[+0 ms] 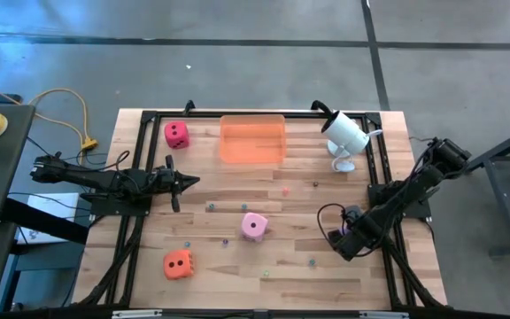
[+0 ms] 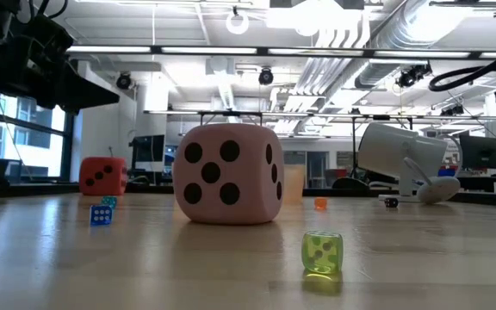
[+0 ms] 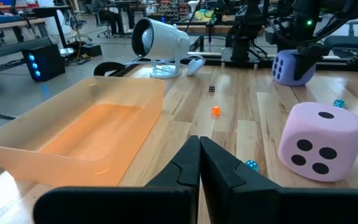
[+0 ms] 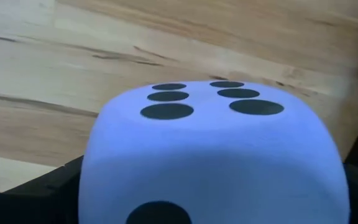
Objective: Pick & Place Dice
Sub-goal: Put the large purple die into the orange bin
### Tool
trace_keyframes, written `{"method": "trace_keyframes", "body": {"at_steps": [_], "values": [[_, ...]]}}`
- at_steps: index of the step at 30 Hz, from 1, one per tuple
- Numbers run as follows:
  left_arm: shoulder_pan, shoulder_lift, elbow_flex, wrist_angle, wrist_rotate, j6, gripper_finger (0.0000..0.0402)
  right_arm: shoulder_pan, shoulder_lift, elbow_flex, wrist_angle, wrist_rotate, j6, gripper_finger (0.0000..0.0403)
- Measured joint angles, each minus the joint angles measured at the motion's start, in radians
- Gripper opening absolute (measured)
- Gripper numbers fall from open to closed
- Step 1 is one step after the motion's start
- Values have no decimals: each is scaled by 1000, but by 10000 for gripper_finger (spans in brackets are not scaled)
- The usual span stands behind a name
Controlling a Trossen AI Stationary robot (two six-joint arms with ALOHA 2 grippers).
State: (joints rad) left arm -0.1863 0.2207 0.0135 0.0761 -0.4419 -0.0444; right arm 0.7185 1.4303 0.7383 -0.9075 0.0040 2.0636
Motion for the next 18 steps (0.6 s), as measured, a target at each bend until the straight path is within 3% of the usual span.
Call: {"method": "trace_keyframes", "body": {"at_steps": [18], "values": [[0,0,0,0,0,0,1,-1,17,1,-3,92,-53,397]]}}
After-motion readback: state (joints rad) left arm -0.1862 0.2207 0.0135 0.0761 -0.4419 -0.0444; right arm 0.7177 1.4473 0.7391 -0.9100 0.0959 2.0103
